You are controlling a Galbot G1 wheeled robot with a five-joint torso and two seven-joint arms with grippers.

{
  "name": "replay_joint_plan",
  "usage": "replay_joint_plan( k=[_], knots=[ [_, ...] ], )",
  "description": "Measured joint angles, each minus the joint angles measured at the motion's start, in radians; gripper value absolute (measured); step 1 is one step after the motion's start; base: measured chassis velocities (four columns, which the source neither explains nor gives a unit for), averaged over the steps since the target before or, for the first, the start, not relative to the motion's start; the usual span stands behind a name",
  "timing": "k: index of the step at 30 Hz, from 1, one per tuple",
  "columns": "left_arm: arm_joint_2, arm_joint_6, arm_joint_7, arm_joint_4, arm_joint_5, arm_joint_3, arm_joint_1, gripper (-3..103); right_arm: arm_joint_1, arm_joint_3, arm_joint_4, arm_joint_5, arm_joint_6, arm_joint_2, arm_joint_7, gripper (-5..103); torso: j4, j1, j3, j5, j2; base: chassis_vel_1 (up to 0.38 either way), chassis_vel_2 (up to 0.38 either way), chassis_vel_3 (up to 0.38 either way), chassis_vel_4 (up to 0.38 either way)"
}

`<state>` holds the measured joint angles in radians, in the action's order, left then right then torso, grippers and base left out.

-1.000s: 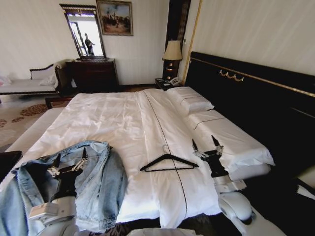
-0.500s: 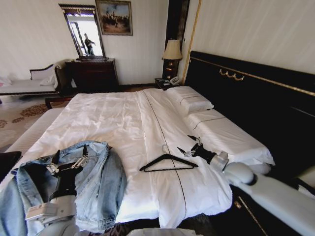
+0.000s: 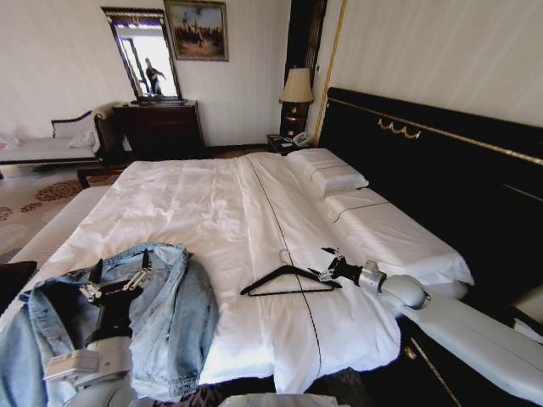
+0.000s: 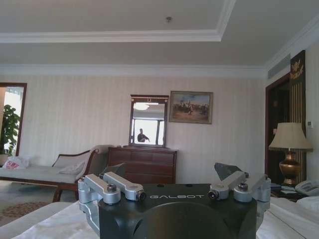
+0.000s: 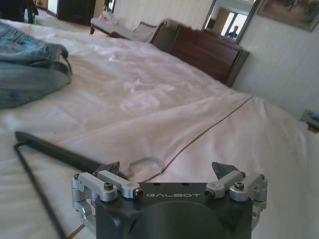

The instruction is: Pick up the clothes from the bed and hang them on the clothes hanger.

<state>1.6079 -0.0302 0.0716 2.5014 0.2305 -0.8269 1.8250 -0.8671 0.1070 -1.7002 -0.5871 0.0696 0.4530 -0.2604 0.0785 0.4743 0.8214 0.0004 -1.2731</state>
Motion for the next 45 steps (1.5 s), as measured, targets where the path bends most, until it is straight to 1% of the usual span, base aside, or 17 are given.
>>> replay_joint_plan(
  k=[4,6,8,9,11,13,18,20,22,27,30,33,34,36,37,40,45],
  knots=[
    [0.000,0.001,0.005,0.000,0.000,-0.005,0.000,100,-0.015,-0.026,-0.049,0.000,0.060,-0.061,0.057,100,0.0000,0.000,0.000,-0.0009,0.000,0.000,0.000,0.000,0.000],
    [0.000,0.002,0.009,0.000,0.000,-0.006,-0.001,100,-0.045,-0.038,-0.098,-0.007,0.084,-0.098,0.153,100,0.0004,0.000,0.000,-0.0005,0.000,0.000,0.000,0.000,0.000],
    [0.001,0.002,0.013,0.000,0.000,-0.007,0.000,100,-0.085,-0.053,-0.161,-0.056,0.092,-0.129,0.299,100,0.0005,0.000,0.000,-0.0006,0.000,0.000,0.000,0.000,0.000],
    [0.001,0.002,0.013,0.000,0.000,-0.007,0.000,100,-0.085,-0.053,-0.161,-0.056,0.092,-0.129,0.299,100,0.0005,0.000,0.000,-0.0006,0.000,0.000,0.000,0.000,0.000],
    [0.001,0.003,0.020,0.000,0.002,-0.013,0.001,100,-0.114,-0.069,-0.224,-0.142,0.092,-0.148,0.401,100,0.0003,0.000,0.000,-0.0004,0.000,0.000,0.000,0.000,0.000],
    [0.001,0.003,0.026,0.000,0.004,-0.016,0.001,100,-0.114,-0.086,-0.261,-0.223,0.087,-0.155,0.435,100,0.0003,0.000,0.000,-0.0006,0.000,0.000,0.000,0.000,0.000],
    [0.001,0.007,0.031,0.000,0.004,-0.013,0.001,100,-0.078,-0.094,-0.243,-0.289,0.078,-0.149,0.354,100,0.0001,0.000,0.000,-0.0005,0.000,0.000,0.000,0.000,0.000],
    [0.000,0.011,0.038,0.000,0.004,-0.006,0.004,100,-0.028,-0.092,-0.175,-0.304,0.061,-0.144,0.180,100,-0.0001,0.000,0.000,-0.0005,0.000,0.000,0.000,0.000,0.000],
    [-0.002,0.012,0.042,0.000,0.004,-0.003,0.003,100,0.035,-0.047,-0.111,-0.266,0.054,-0.143,0.090,100,0.0003,0.000,0.000,-0.0005,0.000,0.000,0.000,0.000,0.000],
    [-0.002,0.015,0.044,0.000,0.001,0.000,0.000,100,0.182,0.096,0.026,-0.222,0.096,-0.094,0.023,100,0.0002,0.000,0.000,-0.0003,0.000,0.000,0.000,0.000,0.000],
    [-0.003,0.015,0.045,-0.001,0.000,-0.002,0.002,100,0.217,0.136,0.056,-0.240,0.107,-0.062,0.022,100,0.0002,0.000,0.000,-0.0003,0.000,0.000,0.000,0.000,0.000],
    [-0.003,0.017,0.046,-0.001,-0.002,-0.009,0.005,100,0.318,0.257,0.083,-0.256,0.098,-0.004,0.065,100,0.0000,0.000,0.000,-0.0004,0.000,0.000,0.000,0.000,0.000],
    [-0.003,0.017,0.046,-0.001,-0.002,-0.009,0.005,100,0.318,0.257,0.083,-0.256,0.098,-0.004,0.065,100,0.0000,0.000,0.000,-0.0004,0.000,0.000,0.000,0.000,0.000],
    [-0.001,0.020,0.046,-0.001,-0.006,-0.013,0.004,100,0.407,0.372,0.107,-0.234,0.077,0.034,0.113,100,0.0000,0.000,0.000,-0.0005,0.000,0.000,0.000,0.000,0.000],
    [-0.001,0.020,0.046,-0.001,-0.006,-0.013,0.004,100,0.407,0.372,0.107,-0.234,0.077,0.034,0.113,100,0.0000,0.000,0.000,-0.0005,0.000,0.000,0.000,0.000,0.000],
    [0.001,0.021,0.047,-0.001,-0.013,-0.017,0.006,100,0.554,0.555,0.165,-0.216,0.062,0.102,0.192,100,0.0000,0.000,0.000,-0.0006,0.000,0.000,0.000,0.000,0.000],
    [0.001,0.021,0.049,-0.001,-0.015,-0.018,0.003,100,0.657,0.682,0.243,-0.217,0.085,0.177,0.206,100,0.0000,0.000,0.000,-0.0006,0.000,0.000,0.000,0.000,0.000]
  ],
)
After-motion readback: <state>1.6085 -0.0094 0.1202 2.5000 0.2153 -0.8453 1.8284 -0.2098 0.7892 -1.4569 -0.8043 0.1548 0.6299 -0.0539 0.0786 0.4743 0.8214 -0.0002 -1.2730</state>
